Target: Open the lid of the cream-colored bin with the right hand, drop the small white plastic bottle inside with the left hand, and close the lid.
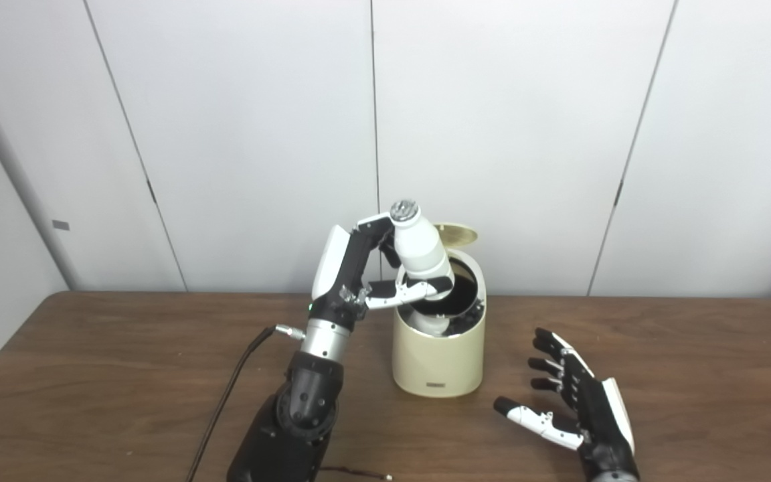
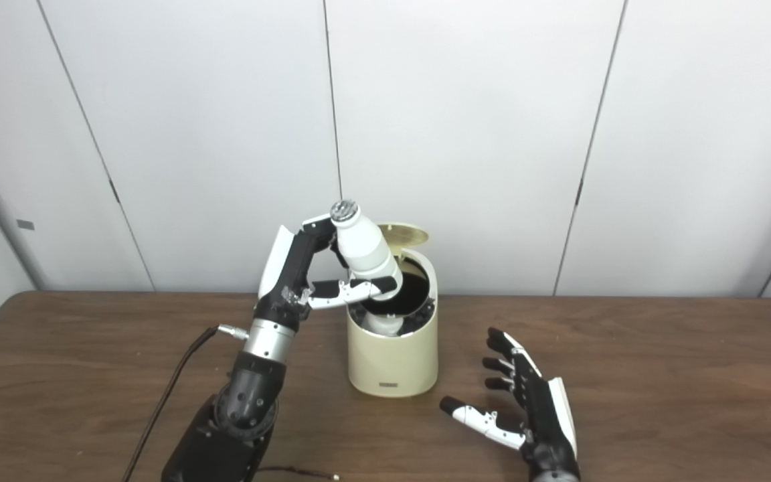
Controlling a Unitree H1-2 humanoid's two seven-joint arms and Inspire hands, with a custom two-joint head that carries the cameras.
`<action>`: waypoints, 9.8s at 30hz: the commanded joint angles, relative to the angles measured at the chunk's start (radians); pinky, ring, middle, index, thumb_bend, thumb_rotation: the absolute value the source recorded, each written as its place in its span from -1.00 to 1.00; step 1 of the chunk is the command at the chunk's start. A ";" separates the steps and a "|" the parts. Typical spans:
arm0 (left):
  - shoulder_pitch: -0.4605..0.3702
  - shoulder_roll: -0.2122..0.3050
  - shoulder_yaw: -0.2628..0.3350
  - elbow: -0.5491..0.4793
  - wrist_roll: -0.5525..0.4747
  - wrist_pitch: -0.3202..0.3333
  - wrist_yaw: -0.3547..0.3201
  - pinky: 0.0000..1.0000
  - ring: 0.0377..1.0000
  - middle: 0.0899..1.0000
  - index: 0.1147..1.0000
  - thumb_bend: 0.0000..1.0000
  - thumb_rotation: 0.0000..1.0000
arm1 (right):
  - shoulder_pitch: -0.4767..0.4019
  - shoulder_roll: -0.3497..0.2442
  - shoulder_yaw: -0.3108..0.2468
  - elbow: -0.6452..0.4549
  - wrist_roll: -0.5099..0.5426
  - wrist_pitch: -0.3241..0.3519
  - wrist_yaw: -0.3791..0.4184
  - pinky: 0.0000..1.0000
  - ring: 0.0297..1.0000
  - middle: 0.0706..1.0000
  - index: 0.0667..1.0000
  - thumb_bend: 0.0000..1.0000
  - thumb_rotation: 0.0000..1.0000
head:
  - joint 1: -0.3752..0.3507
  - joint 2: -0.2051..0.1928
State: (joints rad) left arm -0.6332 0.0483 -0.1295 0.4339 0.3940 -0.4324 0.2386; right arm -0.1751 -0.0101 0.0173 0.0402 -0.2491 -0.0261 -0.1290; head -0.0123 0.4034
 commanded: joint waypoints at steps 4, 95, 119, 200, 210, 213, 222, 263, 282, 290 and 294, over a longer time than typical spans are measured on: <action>-0.060 0.022 -0.060 0.024 0.017 -0.037 0.122 -0.32 -0.23 -0.15 -0.11 0.01 -1.00 | -0.024 0.014 0.000 -0.045 0.003 -0.019 -0.014 0.34 0.54 0.69 0.67 0.47 -0.50 | -0.003 0.004; -0.073 0.064 -0.152 0.185 0.172 0.057 0.205 0.10 0.22 0.27 0.26 0.77 -0.97 | -0.022 0.027 0.002 -0.080 0.006 -0.008 -0.017 0.29 0.47 0.67 0.65 0.51 -0.47 | -0.004 0.038; 0.076 0.112 -0.020 -0.105 -0.218 0.035 -0.104 -0.22 -0.05 -0.11 -0.14 0.04 -1.00 | -0.028 0.020 0.002 -0.065 0.011 -0.014 -0.012 0.28 0.47 0.68 0.66 0.51 -0.47 | 0.006 0.031; 0.385 0.098 0.163 -0.138 -0.416 0.121 -0.349 0.22 0.36 0.43 0.44 0.29 -1.00 | -0.655 -0.359 0.267 -0.121 -0.330 0.202 0.481 0.38 0.57 0.38 0.29 0.29 0.22 | 0.016 0.000; 0.387 0.089 0.165 -0.141 -0.412 0.123 -0.345 0.21 0.35 0.43 0.44 0.29 -0.98 | -0.643 -0.384 0.275 -0.173 -0.365 0.196 0.516 0.36 0.56 0.28 0.20 0.34 0.22 | 0.024 0.014; 0.391 0.089 0.165 -0.144 -0.412 0.123 -0.347 0.22 0.35 0.42 0.42 0.27 -1.00 | -0.646 -0.393 0.284 -0.189 -0.375 0.206 0.554 0.43 0.59 0.29 0.21 0.34 0.19 | 0.024 0.018; 0.392 0.081 0.160 -0.143 -0.406 0.122 -0.346 0.21 0.34 0.42 0.42 0.31 -1.00 | -0.658 -0.412 0.336 -0.238 -0.453 0.225 0.683 0.67 0.65 0.32 0.26 0.34 0.02 | 0.029 0.024; 0.405 0.061 0.158 -0.188 -0.401 0.175 -0.329 0.18 0.35 0.45 0.44 0.40 -0.94 | -0.633 -0.424 0.421 -0.149 -0.544 0.099 0.804 0.73 0.66 0.40 0.34 0.40 0.08 | 0.053 0.071; 0.401 0.066 0.160 -0.198 -0.382 0.180 -0.319 0.17 0.34 0.43 0.41 0.40 -0.94 | -0.666 -0.438 0.515 -0.018 -0.616 0.165 0.904 0.77 0.73 0.54 0.44 0.41 0.24 | 0.068 0.082; 0.407 0.066 0.161 -0.208 -0.399 0.189 -0.326 0.18 0.35 0.44 0.42 0.39 -0.97 | -0.666 -0.455 0.572 -0.040 -0.629 0.190 0.981 0.80 0.74 0.59 0.44 0.42 0.25 | 0.070 0.084; 0.408 0.066 0.159 -0.215 -0.398 0.191 -0.327 0.19 0.36 0.45 0.43 0.38 -0.96 | -0.662 -0.458 0.574 -0.052 -0.624 0.188 0.985 0.81 0.75 0.59 0.44 0.43 0.28 | 0.070 0.084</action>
State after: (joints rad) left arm -0.2354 0.1146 0.0317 0.2302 0.0002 -0.2328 -0.0925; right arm -0.8966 -0.4224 0.5494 -0.0654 -0.8435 0.1280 0.7269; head 0.0568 0.4863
